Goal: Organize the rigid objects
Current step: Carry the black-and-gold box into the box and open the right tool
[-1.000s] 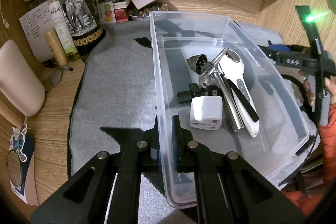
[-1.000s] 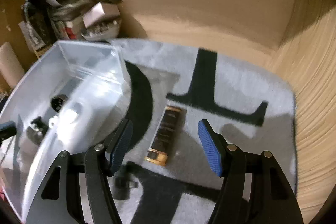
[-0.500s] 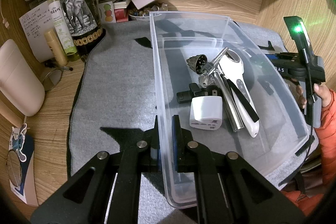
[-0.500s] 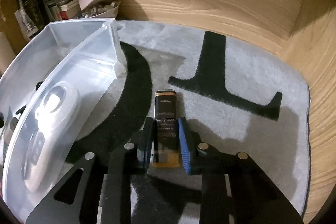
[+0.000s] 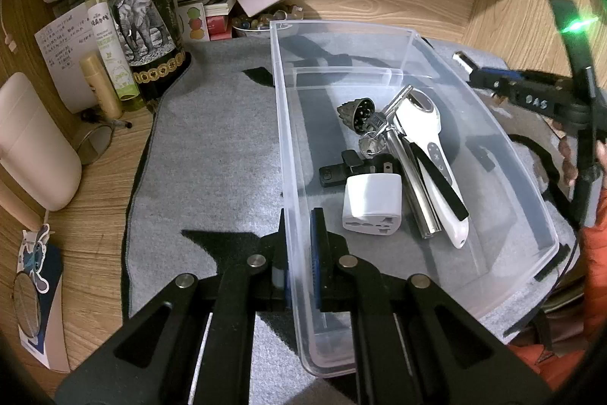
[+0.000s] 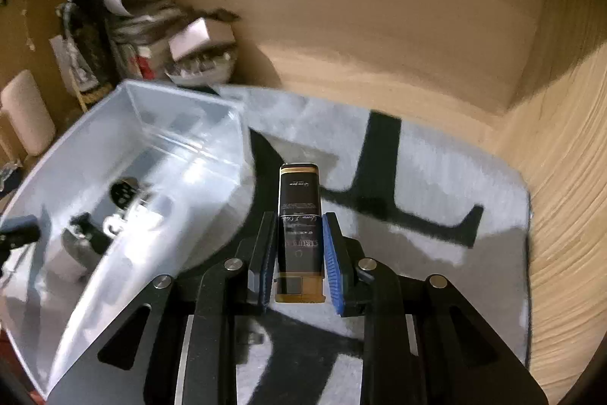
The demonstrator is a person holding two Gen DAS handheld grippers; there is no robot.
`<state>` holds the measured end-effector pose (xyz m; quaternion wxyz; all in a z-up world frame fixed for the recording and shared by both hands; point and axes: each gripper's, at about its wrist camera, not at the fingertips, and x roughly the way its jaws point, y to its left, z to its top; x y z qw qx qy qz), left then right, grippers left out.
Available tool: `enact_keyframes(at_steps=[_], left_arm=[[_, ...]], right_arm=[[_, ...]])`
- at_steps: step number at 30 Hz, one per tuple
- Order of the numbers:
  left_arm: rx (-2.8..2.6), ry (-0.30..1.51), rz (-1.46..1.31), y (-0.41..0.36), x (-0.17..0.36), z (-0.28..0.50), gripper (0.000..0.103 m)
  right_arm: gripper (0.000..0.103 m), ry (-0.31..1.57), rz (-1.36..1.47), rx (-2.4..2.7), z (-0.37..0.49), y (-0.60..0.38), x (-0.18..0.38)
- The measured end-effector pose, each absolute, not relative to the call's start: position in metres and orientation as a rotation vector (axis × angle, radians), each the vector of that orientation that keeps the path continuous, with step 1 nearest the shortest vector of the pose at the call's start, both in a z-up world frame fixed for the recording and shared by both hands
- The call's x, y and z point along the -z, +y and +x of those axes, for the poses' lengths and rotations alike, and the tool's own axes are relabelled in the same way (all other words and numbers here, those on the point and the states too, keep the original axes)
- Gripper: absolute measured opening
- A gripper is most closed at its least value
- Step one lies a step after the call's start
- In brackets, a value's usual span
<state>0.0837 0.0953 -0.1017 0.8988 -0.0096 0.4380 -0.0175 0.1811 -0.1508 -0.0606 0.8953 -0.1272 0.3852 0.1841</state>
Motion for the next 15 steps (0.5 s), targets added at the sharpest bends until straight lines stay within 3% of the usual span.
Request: enact_keyframes(at_steps=[15], left_arm=[[0.036,0.907,-0.02,0.095,0.102,0.084,0.007]], right_arm=[[0.022,0.622,-0.296,-0.497,0.147,-0.109,0.006]])
